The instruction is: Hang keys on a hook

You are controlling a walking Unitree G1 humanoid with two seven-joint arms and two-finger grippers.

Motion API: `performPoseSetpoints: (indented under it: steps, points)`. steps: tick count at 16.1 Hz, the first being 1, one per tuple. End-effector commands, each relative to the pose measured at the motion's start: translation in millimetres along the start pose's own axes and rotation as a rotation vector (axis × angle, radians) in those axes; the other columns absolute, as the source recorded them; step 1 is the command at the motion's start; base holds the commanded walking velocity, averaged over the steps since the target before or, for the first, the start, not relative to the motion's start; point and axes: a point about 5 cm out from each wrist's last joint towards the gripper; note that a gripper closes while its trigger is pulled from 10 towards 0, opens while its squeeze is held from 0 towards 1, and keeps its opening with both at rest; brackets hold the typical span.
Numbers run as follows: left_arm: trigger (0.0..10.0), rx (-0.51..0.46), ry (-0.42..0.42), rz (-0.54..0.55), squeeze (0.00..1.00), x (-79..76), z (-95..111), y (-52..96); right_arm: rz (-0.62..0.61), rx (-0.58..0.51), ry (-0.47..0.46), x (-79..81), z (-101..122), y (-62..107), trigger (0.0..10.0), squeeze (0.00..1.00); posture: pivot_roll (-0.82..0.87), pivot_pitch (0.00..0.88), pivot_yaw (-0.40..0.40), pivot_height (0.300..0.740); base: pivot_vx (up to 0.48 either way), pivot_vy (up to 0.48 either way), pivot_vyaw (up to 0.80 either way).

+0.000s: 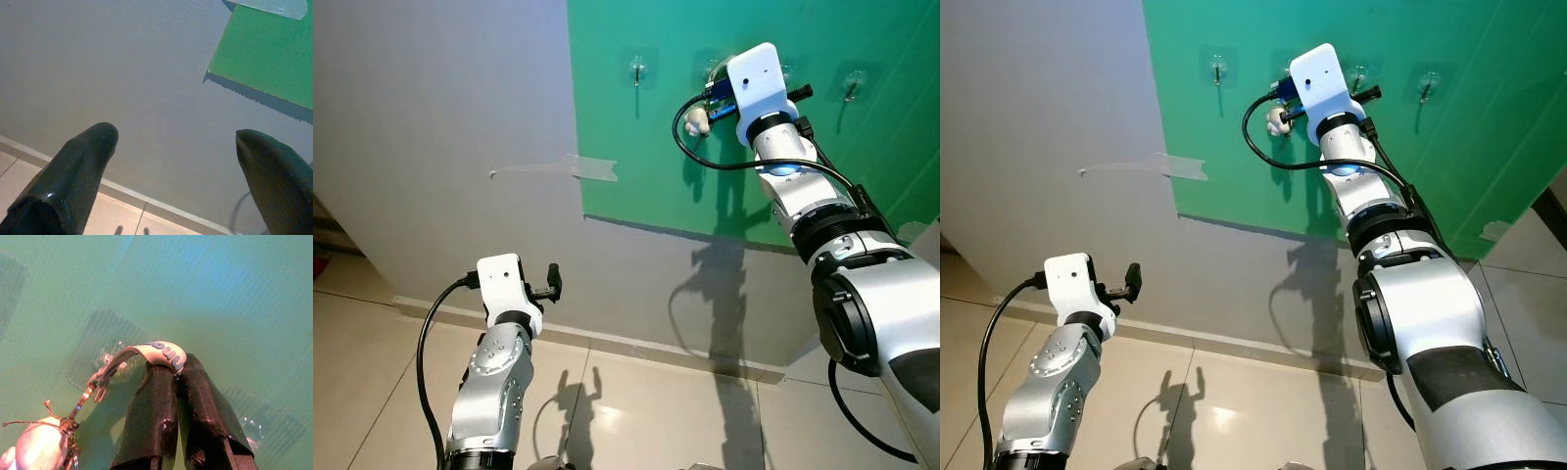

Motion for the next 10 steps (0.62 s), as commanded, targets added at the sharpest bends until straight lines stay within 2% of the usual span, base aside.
performPoseSetpoints:
  steps: [1, 3, 6, 10]
  points:
    - [10.0, -0.006, -0.006, 0.0, 0.0, -2.7, 3.9, -0.4, -0.022, -0.069, -0.01, -6.4, 20.1, -7.4, 10.0, 0.0, -0.03, 0.0, -0.021, 0.74, 0.0, 0.0, 0.0]
    - [10.0, -0.005, -0.006, 0.001, 0.0, -2.8, 4.3, -0.4, -0.023, -0.054, -0.014, -7.3, 17.8, -7.1, 10.0, 0.0, -0.03, 0.0, -0.022, 0.74, 0.0, 0.0, 0.0]
    - [10.0, -0.003, -0.006, 0.003, 0.0, -2.4, 3.7, 0.3, -0.025, -0.088, -0.013, -6.8, 22.1, -7.5, 10.0, 0.0, -0.03, 0.0, -0.022, 0.74, 0.0, 0.0, 0.0]
    - [10.0, -0.003, -0.005, 0.003, 0.0, -2.1, 3.8, 0.3, -0.018, -0.038, -0.029, -5.3, 15.2, -6.6, 10.0, 0.0, -0.03, 0.0, -0.024, 0.74, 0.0, 0.0, 0.0]
Point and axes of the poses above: a point about 5 cm out from each wrist's last joint towards the gripper, its own y axis pointing back from the gripper into the wrist, its own z axis along the axis of the wrist's last joint, x = y × z, and after that the axes turned 10 degrees about -y, right-handed
